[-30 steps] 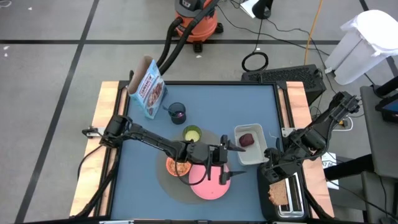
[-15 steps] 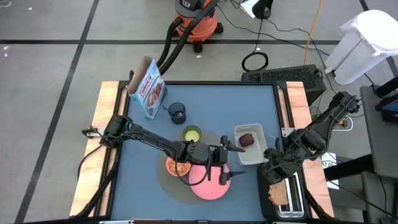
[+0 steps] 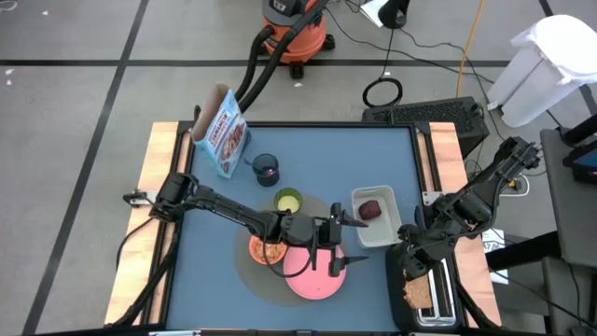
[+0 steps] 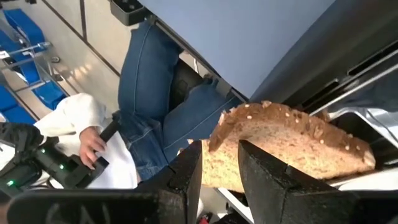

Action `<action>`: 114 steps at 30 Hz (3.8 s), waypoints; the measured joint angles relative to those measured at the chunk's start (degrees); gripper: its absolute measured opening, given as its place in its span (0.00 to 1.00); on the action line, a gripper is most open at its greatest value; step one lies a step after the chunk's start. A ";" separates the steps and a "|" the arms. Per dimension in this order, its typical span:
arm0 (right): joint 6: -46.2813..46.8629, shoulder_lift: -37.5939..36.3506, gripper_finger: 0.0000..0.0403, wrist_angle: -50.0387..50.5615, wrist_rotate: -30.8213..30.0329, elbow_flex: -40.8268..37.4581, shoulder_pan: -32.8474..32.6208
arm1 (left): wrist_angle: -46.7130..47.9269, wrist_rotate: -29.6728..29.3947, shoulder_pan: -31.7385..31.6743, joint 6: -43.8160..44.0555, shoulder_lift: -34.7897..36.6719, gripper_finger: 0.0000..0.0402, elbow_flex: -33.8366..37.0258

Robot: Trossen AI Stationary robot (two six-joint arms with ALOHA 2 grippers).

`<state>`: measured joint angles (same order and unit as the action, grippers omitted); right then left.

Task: Arrange a breakfast setting
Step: Put the toasted bread on the pink plate

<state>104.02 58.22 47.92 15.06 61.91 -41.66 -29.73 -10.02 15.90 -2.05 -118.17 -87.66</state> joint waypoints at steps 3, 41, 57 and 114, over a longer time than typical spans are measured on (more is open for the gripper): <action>-0.03 0.00 0.25 -0.05 0.05 0.00 -0.01 | 0.02 0.00 0.00 -0.01 0.00 0.98 0.00; -12.16 0.02 0.25 0.42 -8.25 0.00 0.01 | 0.00 0.00 0.00 -0.08 0.00 0.98 0.00; -18.43 -2.75 0.25 0.31 -11.99 0.00 0.01 | -0.03 -0.57 -0.07 -0.03 0.00 0.98 0.00; -10.09 -8.83 0.58 12.18 -7.64 0.07 -10.72 | 0.00 -0.66 -0.13 4.10 0.00 0.98 0.00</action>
<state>93.93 49.39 60.10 7.42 61.98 -52.38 -29.74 -10.68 15.77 2.04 -118.17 -87.66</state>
